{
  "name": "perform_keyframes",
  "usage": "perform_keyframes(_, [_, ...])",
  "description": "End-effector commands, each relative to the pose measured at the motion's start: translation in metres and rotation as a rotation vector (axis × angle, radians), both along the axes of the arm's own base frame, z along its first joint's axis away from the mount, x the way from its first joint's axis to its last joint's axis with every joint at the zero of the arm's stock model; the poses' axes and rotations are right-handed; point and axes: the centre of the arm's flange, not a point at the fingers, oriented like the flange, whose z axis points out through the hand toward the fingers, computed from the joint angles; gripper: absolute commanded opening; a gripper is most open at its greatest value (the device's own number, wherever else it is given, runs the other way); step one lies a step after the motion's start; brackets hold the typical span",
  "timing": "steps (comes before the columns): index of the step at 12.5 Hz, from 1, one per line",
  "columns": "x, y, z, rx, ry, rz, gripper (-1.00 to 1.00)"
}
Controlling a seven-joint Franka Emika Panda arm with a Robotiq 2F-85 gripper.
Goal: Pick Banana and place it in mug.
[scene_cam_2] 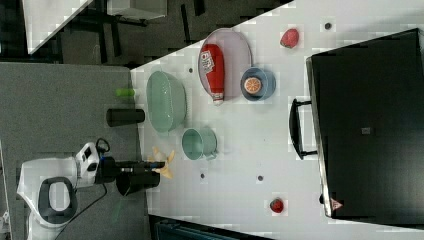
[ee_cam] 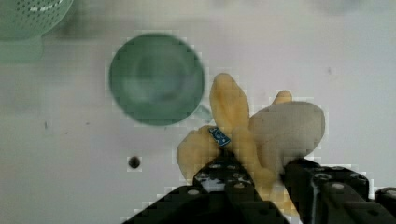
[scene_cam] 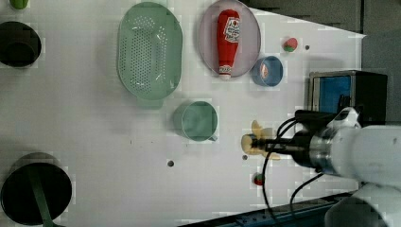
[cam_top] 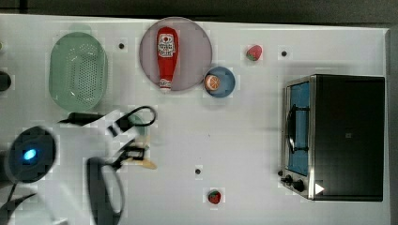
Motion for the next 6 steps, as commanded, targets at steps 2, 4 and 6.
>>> perform_keyframes(2, [0.011,0.024,-0.029,0.034,-0.021,-0.237,-0.42])
perform_keyframes(4, [0.014,0.031,-0.058,0.069,-0.024,-0.270,-0.42])
perform_keyframes(6, [0.016,0.031,-0.086,0.095,-0.016,-0.276,-0.42])
